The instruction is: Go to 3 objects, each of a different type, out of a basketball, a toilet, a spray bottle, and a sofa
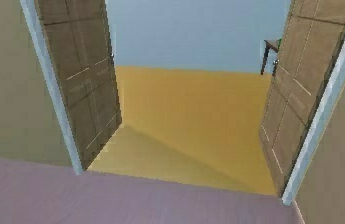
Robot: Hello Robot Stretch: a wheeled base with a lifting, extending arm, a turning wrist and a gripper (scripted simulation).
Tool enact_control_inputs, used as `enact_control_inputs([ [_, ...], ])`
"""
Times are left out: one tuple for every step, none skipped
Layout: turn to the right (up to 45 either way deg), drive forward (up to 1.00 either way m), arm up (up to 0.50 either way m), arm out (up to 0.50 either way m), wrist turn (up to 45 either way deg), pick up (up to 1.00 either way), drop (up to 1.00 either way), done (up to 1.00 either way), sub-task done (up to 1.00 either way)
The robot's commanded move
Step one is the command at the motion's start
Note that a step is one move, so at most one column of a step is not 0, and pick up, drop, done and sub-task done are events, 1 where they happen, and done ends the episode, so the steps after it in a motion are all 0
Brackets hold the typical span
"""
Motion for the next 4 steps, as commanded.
enact_control_inputs([
  [0.0,1.00,0.00,0.00,0.0,0.00,0.00,0.00,0.00],
  [0.0,1.00,0.00,0.00,0.0,0.00,0.00,0.00,0.00],
  [0.0,0.45,0.00,0.00,0.0,0.00,0.00,0.00,0.00],
  [-45.0,0.00,0.00,0.00,0.0,0.00,0.00,0.00,0.00],
])
